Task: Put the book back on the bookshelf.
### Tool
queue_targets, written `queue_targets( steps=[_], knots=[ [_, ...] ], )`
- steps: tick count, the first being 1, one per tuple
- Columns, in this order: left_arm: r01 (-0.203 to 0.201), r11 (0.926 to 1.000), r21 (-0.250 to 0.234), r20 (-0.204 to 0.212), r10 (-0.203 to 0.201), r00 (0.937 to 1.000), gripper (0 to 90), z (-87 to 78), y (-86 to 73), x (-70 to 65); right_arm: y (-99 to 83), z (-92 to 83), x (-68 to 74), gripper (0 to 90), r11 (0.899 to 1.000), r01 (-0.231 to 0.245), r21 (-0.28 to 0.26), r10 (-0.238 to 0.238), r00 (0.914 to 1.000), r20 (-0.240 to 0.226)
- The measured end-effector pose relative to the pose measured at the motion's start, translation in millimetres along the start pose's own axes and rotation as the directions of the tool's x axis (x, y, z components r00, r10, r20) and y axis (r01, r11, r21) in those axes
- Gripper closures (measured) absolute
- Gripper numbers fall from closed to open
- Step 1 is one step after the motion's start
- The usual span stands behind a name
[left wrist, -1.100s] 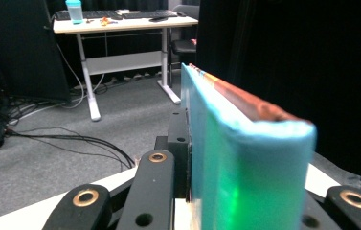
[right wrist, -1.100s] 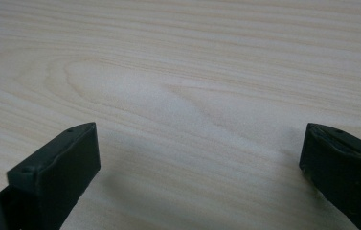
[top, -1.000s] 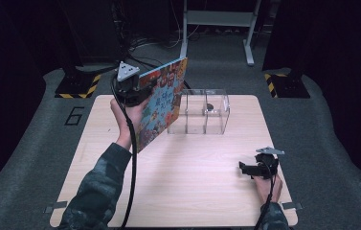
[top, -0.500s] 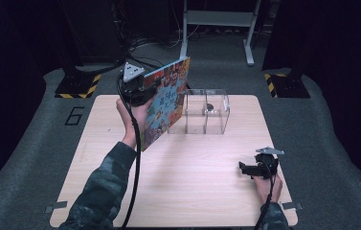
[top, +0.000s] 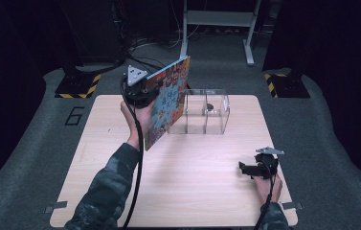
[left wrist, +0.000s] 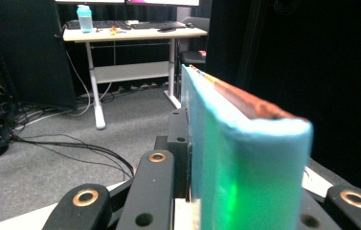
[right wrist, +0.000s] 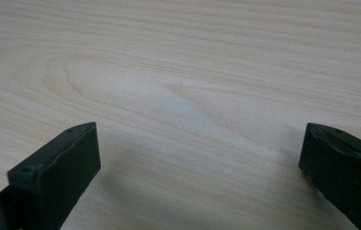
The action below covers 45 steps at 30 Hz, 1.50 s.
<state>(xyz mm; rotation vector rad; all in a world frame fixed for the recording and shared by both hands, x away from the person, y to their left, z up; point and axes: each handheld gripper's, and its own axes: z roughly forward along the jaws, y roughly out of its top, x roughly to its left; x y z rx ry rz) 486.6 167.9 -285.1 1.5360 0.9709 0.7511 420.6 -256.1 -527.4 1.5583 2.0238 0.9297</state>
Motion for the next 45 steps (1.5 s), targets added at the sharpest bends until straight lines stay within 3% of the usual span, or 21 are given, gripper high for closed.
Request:
queue_targets(
  steps=[20, 36, 45],
  knots=[
    [-0.001, 0.9958, -0.092, -0.046, -0.003, 0.9989, 80.5, 7.4, -27.0, -8.9, -0.1, 0.0, 0.0, 0.0, 1.000, 0.000, -0.004, 0.000, 1.0000, 0.000],
    [0.042, 0.9875, -0.152, -0.070, -0.054, 0.9961, 80.4, 15.3, -64.1, -3.1, -0.1, 0.3, 1.5, 0.0, 1.000, 0.006, -0.007, -0.006, 1.0000, -0.003],
    [0.081, 0.9792, -0.186, -0.057, -0.093, 0.9940, 80.4, 16.6, -84.9, 2.0, -0.4, 0.5, 1.9, 0.2, 1.000, 0.022, -0.004, -0.022, 0.9998, 0.003]
  ],
)
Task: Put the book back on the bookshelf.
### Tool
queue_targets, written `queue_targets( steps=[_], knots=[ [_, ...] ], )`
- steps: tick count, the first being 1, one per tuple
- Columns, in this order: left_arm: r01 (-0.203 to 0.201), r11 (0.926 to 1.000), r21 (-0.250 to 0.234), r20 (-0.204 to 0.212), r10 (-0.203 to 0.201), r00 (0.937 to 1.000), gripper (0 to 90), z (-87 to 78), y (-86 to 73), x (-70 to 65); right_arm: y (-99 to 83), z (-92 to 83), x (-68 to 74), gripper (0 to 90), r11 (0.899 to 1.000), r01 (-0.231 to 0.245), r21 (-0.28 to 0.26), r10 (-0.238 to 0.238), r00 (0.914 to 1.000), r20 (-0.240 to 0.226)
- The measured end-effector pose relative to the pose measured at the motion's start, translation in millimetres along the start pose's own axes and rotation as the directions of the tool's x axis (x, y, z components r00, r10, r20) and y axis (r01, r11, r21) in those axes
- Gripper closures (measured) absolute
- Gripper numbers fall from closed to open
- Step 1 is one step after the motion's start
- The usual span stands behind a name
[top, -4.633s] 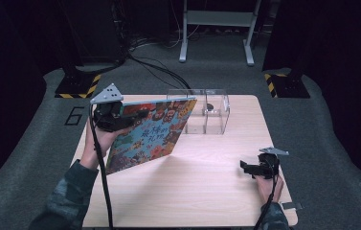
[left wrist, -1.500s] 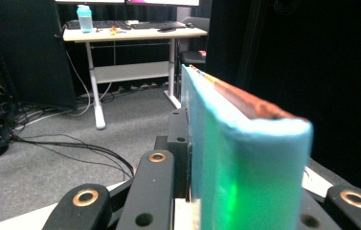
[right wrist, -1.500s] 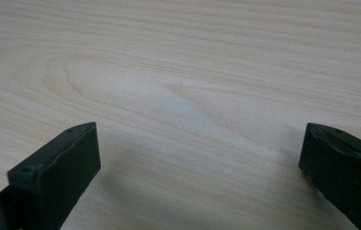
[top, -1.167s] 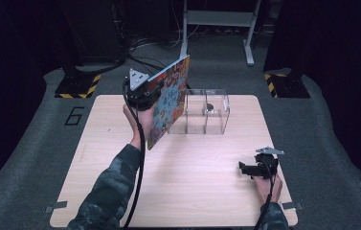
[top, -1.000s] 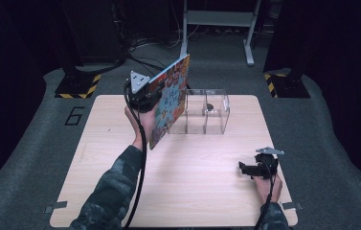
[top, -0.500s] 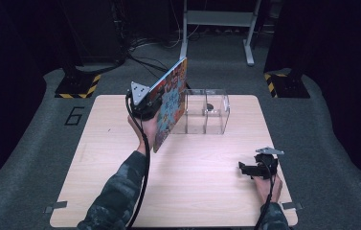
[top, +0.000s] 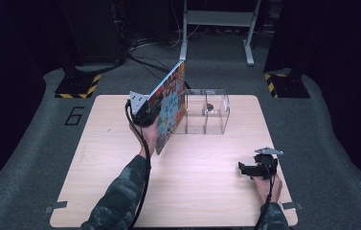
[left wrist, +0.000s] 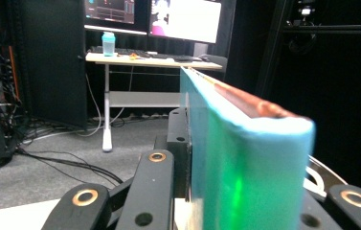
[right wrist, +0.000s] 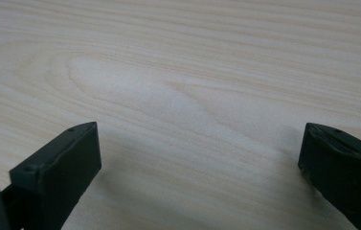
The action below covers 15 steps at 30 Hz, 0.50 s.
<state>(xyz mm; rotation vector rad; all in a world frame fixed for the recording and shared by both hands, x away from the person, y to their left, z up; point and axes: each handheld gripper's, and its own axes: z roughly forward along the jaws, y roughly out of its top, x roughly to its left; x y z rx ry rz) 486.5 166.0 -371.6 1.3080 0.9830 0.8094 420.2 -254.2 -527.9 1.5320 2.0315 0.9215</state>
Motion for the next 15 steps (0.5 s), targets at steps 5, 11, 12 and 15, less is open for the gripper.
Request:
queue_targets(
  steps=[5, 11, 12, 15],
  knots=[
    [-0.008, 0.9998, 0.016, 0.008, 0.008, 0.9999, 80.2, -6.1, -3.9, -1.1, -0.1, 0.7, 0.8, 0.2, 1.000, -0.001, -0.006, 0.001, 1.0000, 0.005],
    [-0.008, 0.9967, 0.081, -0.001, 0.008, 1.0000, 79.7, -13.7, -5.9, 4.2, 0.3, 0.9, 1.8, 0.2, 1.000, -0.006, 0.001, 0.006, 0.9999, 0.011],
    [0.011, 0.9966, 0.082, 0.007, -0.011, 0.9999, 79.6, -13.8, -7.2, 6.4, 0.3, 0.9, 1.9, 0.2, 1.000, -0.006, 0.001, 0.006, 0.9999, 0.013],
    [-0.005, 0.9945, 0.104, 0.012, 0.004, 0.9999, 79.4, -15.6, -5.7, 9.3, 0.4, 1.1, 1.6, 0.2, 1.000, 0.001, -0.001, -0.001, 0.9999, 0.012]
  ],
)
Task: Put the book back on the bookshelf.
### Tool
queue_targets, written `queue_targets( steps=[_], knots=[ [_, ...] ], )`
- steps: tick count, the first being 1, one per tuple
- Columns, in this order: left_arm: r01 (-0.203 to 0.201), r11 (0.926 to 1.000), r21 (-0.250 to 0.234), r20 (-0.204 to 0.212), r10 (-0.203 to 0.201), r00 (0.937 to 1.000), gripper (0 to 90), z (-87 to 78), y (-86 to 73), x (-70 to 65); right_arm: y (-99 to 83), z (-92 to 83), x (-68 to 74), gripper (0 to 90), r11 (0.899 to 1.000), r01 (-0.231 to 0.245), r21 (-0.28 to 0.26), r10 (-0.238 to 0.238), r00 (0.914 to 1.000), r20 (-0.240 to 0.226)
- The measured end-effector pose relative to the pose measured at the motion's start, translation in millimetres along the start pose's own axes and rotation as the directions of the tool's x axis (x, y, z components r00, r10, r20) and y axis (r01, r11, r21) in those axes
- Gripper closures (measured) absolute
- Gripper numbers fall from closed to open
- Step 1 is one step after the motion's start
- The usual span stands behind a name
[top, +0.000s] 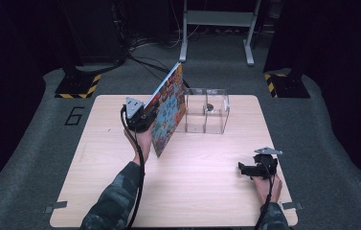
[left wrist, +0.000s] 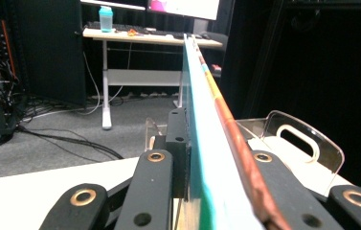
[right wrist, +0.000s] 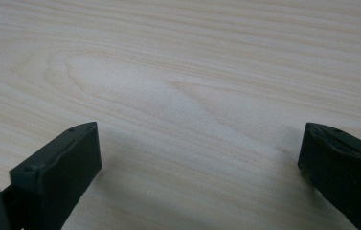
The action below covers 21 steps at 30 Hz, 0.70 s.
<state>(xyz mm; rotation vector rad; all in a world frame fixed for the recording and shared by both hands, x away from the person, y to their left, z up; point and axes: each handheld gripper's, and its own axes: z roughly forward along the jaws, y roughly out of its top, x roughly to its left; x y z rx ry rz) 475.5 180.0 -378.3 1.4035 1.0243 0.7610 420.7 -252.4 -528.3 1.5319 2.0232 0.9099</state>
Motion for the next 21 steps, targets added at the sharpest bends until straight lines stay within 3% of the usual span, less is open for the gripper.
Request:
queue_targets(
  steps=[5, 7, 12, 16, 17, 18, 21],
  knots=[
    [-0.021, 0.9993, 0.032, 0.022, 0.020, 0.9995, 75.8, -1.7, 5.9, -1.7, -0.1, -0.1, 0.1, 0.3, 1.000, 0.000, 0.001, 0.000, 1.0000, 0.000],
    [-0.018, 0.9984, 0.054, 0.043, 0.016, 0.9989, 68.4, -3.1, 9.7, -0.5, 0.0, 0.0, 0.0, 0.3, 1.000, 0.000, 0.000, 0.000, 1.0000, 0.000],
    [-0.060, 0.9939, 0.093, 0.092, 0.051, 0.9945, 55.4, -10.4, 21.2, -0.4, 0.1, 0.1, -0.1, 0.3, 1.000, 0.002, -0.001, -0.002, 1.0000, -0.002],
    [-0.077, 0.9907, 0.112, 0.104, 0.065, 0.9924, 45.4, -19.7, 28.8, 0.0, 0.0, 0.0, 0.0, 0.4, 1.000, -0.001, 0.000, 0.001, 1.0000, -0.001],
    [-0.100, 0.9863, 0.132, 0.109, 0.085, 0.9903, 43.6, -22.3, 31.0, 1.4, 0.0, 0.1, -0.1, 0.3, 1.000, 0.001, 0.000, -0.001, 1.0000, -0.002],
    [-0.092, 0.9879, 0.125, 0.113, 0.079, 0.9905, 40.6, -24.7, 32.1, 2.5, 0.1, 0.2, 0.1, 0.3, 1.000, 0.003, 0.000, -0.003, 1.0000, -0.001],
    [-0.106, 0.9835, 0.147, 0.122, 0.088, 0.9886, 33.3, -30.4, 35.8, 6.1, 0.1, 0.2, 0.1, 0.4, 1.000, 0.002, 0.000, -0.002, 1.0000, -0.002]
  ],
)
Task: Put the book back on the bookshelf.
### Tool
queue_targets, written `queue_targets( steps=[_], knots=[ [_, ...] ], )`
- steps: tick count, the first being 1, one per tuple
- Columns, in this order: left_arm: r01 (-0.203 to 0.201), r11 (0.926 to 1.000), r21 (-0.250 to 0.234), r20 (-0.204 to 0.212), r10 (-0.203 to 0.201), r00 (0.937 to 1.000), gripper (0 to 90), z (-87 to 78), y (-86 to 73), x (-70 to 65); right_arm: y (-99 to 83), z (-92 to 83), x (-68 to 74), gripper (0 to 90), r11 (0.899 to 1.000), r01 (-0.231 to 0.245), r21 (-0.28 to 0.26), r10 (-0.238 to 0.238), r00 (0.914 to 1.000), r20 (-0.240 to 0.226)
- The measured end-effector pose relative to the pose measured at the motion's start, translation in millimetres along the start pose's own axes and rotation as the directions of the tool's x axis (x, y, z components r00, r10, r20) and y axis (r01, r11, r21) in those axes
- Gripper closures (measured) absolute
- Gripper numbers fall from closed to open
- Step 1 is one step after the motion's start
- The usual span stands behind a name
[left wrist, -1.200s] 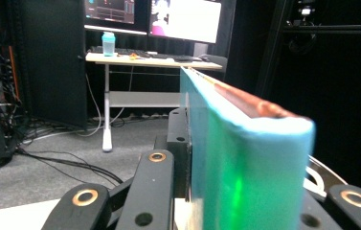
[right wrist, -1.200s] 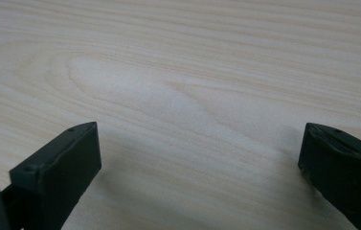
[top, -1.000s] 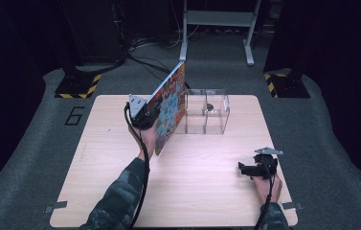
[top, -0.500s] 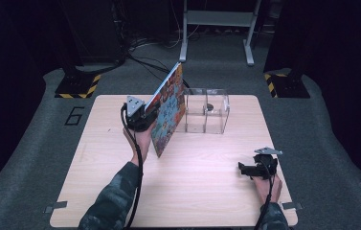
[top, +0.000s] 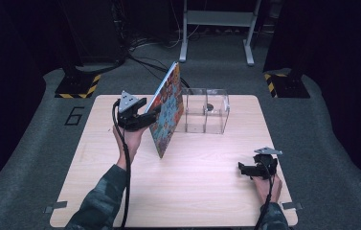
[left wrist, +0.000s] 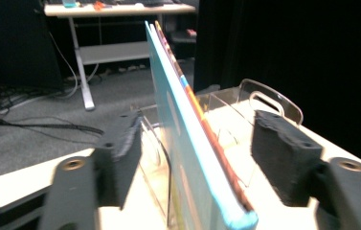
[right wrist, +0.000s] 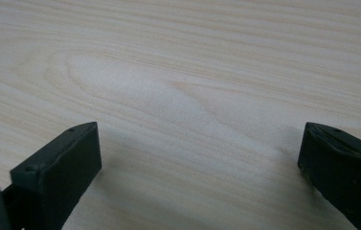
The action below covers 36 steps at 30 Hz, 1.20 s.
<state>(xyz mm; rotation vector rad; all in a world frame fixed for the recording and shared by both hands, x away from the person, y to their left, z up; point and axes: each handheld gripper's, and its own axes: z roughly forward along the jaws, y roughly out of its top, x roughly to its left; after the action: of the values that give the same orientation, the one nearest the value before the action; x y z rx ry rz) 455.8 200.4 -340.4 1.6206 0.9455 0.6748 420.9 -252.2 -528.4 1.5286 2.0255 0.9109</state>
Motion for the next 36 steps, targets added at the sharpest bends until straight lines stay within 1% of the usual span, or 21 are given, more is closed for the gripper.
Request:
queue_targets(
  steps=[2, 4, 5, 6, 7, 11, 13, 14, 15, 16, 17, 20, 21, 24, 25, 28, 30, 31, 32, 33, 36],
  knots=[
    [-0.013, 0.9996, 0.024, -0.001, 0.013, 0.9999, 28.7, -2.9, 0.3, 1.7, 0.0, -0.1, -0.2, 0.4, 1.000, 0.000, -0.001, 0.000, 1.0000, -0.001],
    [-0.012, 0.9989, 0.046, -0.001, 0.012, 0.9999, 25.4, -6.6, -0.4, 3.5, 0.0, -0.1, -0.1, 0.4, 1.000, -0.001, 0.000, 0.001, 1.0000, 0.000],
    [-0.018, 0.9979, 0.063, 0.010, 0.017, 0.9998, 23.4, -8.9, -0.1, 5.5, 0.0, -0.2, -0.3, 0.4, 1.000, 0.002, 0.000, -0.002, 1.0000, -0.004],
    [-0.012, 0.9979, 0.064, 0.012, 0.011, 0.9999, 21.7, -11.0, -0.2, 5.8, 0.0, -0.1, -0.3, 0.4, 1.000, 0.002, 0.000, -0.002, 1.0000, -0.005],
    [-0.025, 0.9964, 0.081, 0.019, 0.024, 0.9995, 20.5, -12.8, 0.5, 6.2, 0.0, 0.0, 0.3, 0.4, 1.000, -0.005, 0.000, 0.005, 1.0000, 0.000],
    [-0.036, 0.9943, 0.100, 0.045, 0.031, 0.9985, 14.9, -20.5, 1.7, 6.0, 0.1, 0.0, 0.3, 0.3, 1.000, -0.003, 0.002, 0.003, 1.0000, -0.003],
    [-0.062, 0.9927, 0.103, 0.046, 0.057, 0.9973, 14.8, -26.9, 2.9, 4.6, 0.0, -0.1, 0.2, 0.4, 1.000, -0.002, 0.001, 0.002, 1.0000, -0.004],
    [-0.062, 0.9923, 0.107, 0.056, 0.057, 0.9969, 14.2, -29.7, 3.0, 4.2, 0.0, -0.1, 0.2, 0.4, 1.000, -0.003, 0.002, 0.003, 1.0000, -0.003],
    [-0.074, 0.9900, 0.120, 0.057, 0.068, 0.9961, 13.6, -33.5, 2.9, 3.8, 0.0, -0.3, 0.1, 0.4, 1.000, -0.002, 0.002, 0.002, 1.0000, -0.005],
    [-0.076, 0.9900, 0.118, 0.058, 0.070, 0.9959, 12.3, -35.5, 2.4, 3.9, 0.0, -0.1, 0.1, 0.4, 1.000, -0.002, 0.002, 0.002, 1.0000, -0.003],
    [-0.088, 0.9867, 0.137, 0.065, 0.080, 0.9947, 11.6, -40.7, 1.9, 4.3, 0.0, -0.1, 0.2, 0.4, 1.000, -0.003, 0.001, 0.003, 1.0000, -0.003],
    [-0.095, 0.9844, 0.148, 0.064, 0.086, 0.9942, 9.4, -46.8, 0.6, 4.7, 0.1, 0.1, 0.4, 0.4, 1.000, -0.002, 0.001, 0.002, 1.0000, -0.002],
    [-0.110, 0.9812, 0.159, 0.063, 0.101, 0.9929, 8.4, -50.0, 0.0, 5.5, 0.0, -0.1, 0.4, 0.4, 1.000, 0.000, 0.001, 0.000, 1.0000, -0.004],
    [-0.124, 0.9762, 0.178, 0.055, 0.116, 0.9918, 7.2, -58.9, -3.7, 7.2, 0.0, 0.2, 0.7, 0.4, 1.000, -0.003, 0.000, 0.003, 1.0000, 0.000],
    [-0.134, 0.9723, 0.192, 0.053, 0.126, 0.9906, 7.2, -62.1, -4.8, 8.7, 0.0, 0.1, 0.6, 0.4, 1.000, -0.003, 0.000, 0.003, 1.0000, 0.000],
    [-0.131, 0.9718, 0.196, 0.040, 0.126, 0.9912, 6.8, -70.1, -9.7, 13.8, 0.1, 0.0, 0.8, 0.4, 1.000, 0.005, 0.005, -0.005, 1.0000, 0.000],
    [-0.114, 0.9762, 0.185, 0.035, 0.110, 0.9934, 6.7, -74.5, -13.7, 16.6, 0.1, -0.1, 0.7, 0.4, 1.000, 0.015, 0.012, -0.015, 0.9999, 0.003],
    [-0.114, 0.9745, 0.193, 0.033, 0.110, 0.9934, 6.7, -76.9, -15.5, 18.0, 0.1, -0.1, 0.8, 0.4, 1.000, 0.014, 0.012, -0.014, 0.9999, 0.003],
    [-0.110, 0.9762, 0.187, 0.022, 0.107, 0.9940, 6.7, -78.4, -18.0, 18.7, 0.1, 0.1, 0.9, 0.4, 1.000, 0.017, 0.012, -0.017, 0.9999, 0.004],
    [-0.112, 0.9741, 0.196, 0.025, 0.110, 0.9937, 6.6, -80.6, -20.4, 20.2, 0.2, 0.3, 1.0, 0.4, 1.000, 0.022, 0.010, -0.023, 0.9997, 0.006],
    [-0.115, 0.9718, 0.206, 0.020, 0.113, 0.9934, 5.7, -85.7, -26.3, 21.1, -0.1, 0.8, 2.3, 0.4, 1.000, 0.018, 0.007, -0.018, 0.9997, 0.015]
  ],
)
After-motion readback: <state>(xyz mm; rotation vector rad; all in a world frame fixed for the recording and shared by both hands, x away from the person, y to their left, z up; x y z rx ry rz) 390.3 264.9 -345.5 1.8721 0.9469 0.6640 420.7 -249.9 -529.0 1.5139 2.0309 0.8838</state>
